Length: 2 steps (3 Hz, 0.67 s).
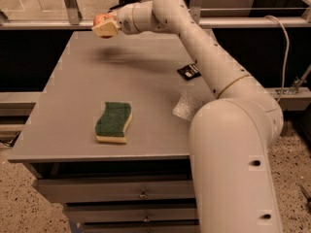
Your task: Pick apple
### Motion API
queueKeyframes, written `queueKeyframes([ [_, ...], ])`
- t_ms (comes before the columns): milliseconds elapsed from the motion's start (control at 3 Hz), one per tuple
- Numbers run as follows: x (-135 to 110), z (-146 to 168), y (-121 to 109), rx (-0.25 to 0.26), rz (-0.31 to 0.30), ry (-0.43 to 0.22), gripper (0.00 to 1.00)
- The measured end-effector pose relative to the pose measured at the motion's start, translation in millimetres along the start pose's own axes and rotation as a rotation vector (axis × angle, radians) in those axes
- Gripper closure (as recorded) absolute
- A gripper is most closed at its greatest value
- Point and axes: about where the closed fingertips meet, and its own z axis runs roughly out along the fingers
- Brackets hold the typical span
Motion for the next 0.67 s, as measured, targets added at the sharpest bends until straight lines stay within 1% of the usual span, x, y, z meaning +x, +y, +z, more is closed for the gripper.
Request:
queueKeyframes([
  [333,-23.2,-14.9,37.0,-0.089,-0.02,-0.048,1.0],
  [667,-23.5,-11.1,41.4,-0.098,-0.019,-0.051,1.0],
])
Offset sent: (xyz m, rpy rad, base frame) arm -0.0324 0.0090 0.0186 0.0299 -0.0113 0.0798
